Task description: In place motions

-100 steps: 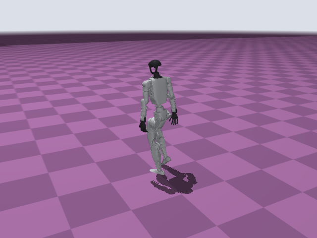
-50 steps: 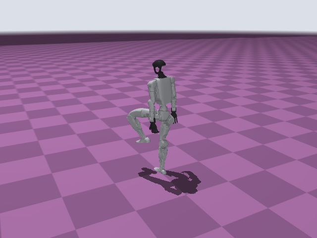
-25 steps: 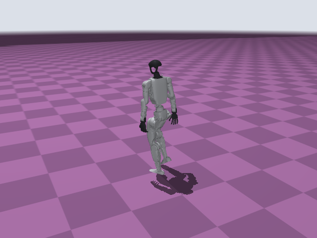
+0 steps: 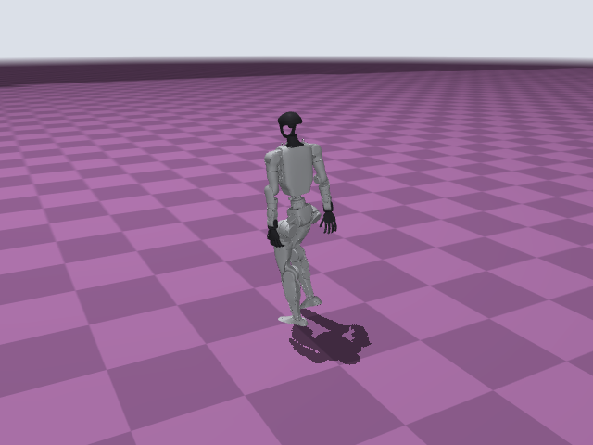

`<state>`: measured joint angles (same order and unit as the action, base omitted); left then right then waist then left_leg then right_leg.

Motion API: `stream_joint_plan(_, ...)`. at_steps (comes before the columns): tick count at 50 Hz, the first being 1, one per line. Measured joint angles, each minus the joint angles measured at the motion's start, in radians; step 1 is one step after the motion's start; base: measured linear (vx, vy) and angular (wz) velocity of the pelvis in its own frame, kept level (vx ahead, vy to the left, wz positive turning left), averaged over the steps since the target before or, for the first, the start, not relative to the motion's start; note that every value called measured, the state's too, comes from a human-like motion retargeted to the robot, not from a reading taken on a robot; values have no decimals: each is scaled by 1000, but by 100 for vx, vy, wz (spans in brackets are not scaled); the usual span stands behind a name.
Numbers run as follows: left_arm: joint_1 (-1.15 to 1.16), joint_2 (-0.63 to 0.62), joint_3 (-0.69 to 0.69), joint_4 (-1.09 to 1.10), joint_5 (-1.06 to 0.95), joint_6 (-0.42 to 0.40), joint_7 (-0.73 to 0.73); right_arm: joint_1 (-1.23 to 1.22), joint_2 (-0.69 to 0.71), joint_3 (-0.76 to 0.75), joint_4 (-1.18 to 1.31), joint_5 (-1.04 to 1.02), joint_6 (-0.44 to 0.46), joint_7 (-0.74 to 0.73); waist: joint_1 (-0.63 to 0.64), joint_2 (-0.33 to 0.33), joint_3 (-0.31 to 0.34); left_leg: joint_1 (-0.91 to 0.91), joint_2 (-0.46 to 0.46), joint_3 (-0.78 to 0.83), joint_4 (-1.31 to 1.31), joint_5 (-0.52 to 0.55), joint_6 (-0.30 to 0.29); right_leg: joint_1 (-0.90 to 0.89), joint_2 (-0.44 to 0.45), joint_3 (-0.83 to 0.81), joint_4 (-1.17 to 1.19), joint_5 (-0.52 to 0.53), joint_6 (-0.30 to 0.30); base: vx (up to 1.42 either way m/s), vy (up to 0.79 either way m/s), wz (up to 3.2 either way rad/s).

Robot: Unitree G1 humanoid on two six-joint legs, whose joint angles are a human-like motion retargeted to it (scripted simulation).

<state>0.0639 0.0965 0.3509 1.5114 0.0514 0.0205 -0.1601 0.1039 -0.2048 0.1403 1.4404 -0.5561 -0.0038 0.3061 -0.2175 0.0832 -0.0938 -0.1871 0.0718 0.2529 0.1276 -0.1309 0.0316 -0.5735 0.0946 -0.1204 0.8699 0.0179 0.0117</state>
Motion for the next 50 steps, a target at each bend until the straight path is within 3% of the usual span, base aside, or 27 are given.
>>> stream_joint_plan(2,23,1,5,12,2,1,-8,2,1,2,19,-7,7,0,7,-35,0,29,-28,10,32,-30,2,217,-12,23,-305,26,-8,27,5,20)
stream_joint_plan(3,30,11,9,21,6,2,-18,-9,6,0,38,-14,11,2,-2,-53,29,55,-34,-3,80,-59,1,349,-9,2,-457,-47,-23,27,7,-9)
stream_joint_plan(5,51,19,19,31,16,7,-24,-16,9,7,54,-22,17,2,71,-70,9,30,-29,45,182,-87,0,515,-73,-312,-620,-246,-173,19,12,-124)
stream_joint_plan(7,45,20,31,31,24,15,-25,-40,9,2,49,-26,23,14,125,-139,-5,-82,-57,131,389,10,24,466,-116,-125,-676,-183,-124,-14,16,-109)
stream_joint_plan(8,25,19,30,25,16,19,-21,-64,11,-8,38,-22,24,20,138,-163,22,-164,-50,132,530,111,29,449,-133,-35,-670,-178,-99,-40,12,-29)
stream_joint_plan(10,-5,15,18,-5,-22,14,-11,-106,9,-16,0,-3,12,28,156,-184,105,-301,33,158,806,277,79,445,-172,-44,-659,-161,-91,-42,5,6)
stream_joint_plan(12,-20,22,7,-34,-36,8,-27,-132,0,-7,-41,2,-1,40,161,-162,139,-482,168,172,1137,143,153,445,-129,-43,-672,-152,-117,-23,-1,17)
stream_joint_plan(15,-42,25,14,-27,8,15,-46,-142,-5,-13,-80,-21,-4,16,192,-142,135,-790,321,139,1507,38,225,412,-86,-17,-689,-134,-155,-12,-2,-28)
stream_joint_plan(20,-25,26,-3,-33,9,2,-52,-142,-3,-21,-66,29,-14,-8,296,-247,149,-1147,350,140,1779,-53,220,394,-87,151,-678,-131,-218,-7,-1,-66)
stream_joint_plan(24,-10,29,3,0,10,11,-47,-123,3,-15,-43,14,-7,22,315,-285,140,-1152,310,177,1718,-40,185,377,-117,188,-656,-137,-221,3,5,-11)
stream_joint_plan(28,-2,31,23,18,1,20,-45,-106,4,-4,-29,-28,-1,19,301,-241,131,-932,280,181,1532,-20,173,420,-110,161,-695,-135,-195,7,8,14)
stream_joint_plan(32,51,16,49,4,-4,11,-31,-58,9,12,-16,-49,1,1,270,-205,69,-590,105,173,1123,65,67,443,-120,126,-742,-129,-165,17,10,1)
stream_joint_plan(36,99,19,70,11,-6,12,-26,-23,10,10,10,-58,11,11,218,-157,21,-193,-73,111,527,169,17,465,-110,58,-713,-172,-150,24,-1,11)
stream_joint_plan(37,102,25,73,21,-5,16,-27,-20,9,6,18,-58,13,17,200,-141,20,-85,-113,83,359,139,10,470,-103,35,-682,-194,-147,22,-8,47)
stream_joint_plan(38,103,31,72,27,-3,18,-25,-12,11,-1,20,-56,12,19,180,-119,8,-4,-119,83,238,-30,10,459,-90,5,-648,-210,-146,18,-9,117)
stream_joint_plan(39,99,35,70,33,-3,21,-24,-5,10,-9,21,-55,13,20,128,-90,-7,38,-103,73,162,-87,17,441,-85,-63,-606,-213,-140,14,-11,209)
stream_joint_plan(40,92,38,67,39,-4,25,-24,0,8,-18,21,-54,14,22,59,-58,-23,62,-77,60,109,-88,28,421,-85,-150,-560,-209,-133,-4,-12,190)
stream_joint_plan(41,68,43,66,38,-8,29,-28,-6,10,-23,17,-46,17,19,49,-40,-8,41,-68,-27,97,-64,5,377,-82,-168,-478,-135,-107,-21,-13,116)
stream_joint_plan(43,3,55,51,25,-18,35,-28,-29,17,-43,6,-8,17,13,50,-27,55,25,-53,-113,86,-37,-9,251,-99,-148,-244,25,-18,-42,-12,28)
stream_joint_plan(45,-46,68,6,-18,-34,31,-20,-47,13,-58,-10,45,-1,16,17,-10,109,47,-19,-108,60,-34,-5,93,-88,-94,6,103,39,-34,-6,73)
stream_joint_plan(50,-62,94,16,-105,-6,21,-20,-64,13,-17,-23,-12,5,24,-38,40,55,-57,-9,-176,54,-14,18,-351,-175,-177,596,-28,-85,-11,-2,-7)
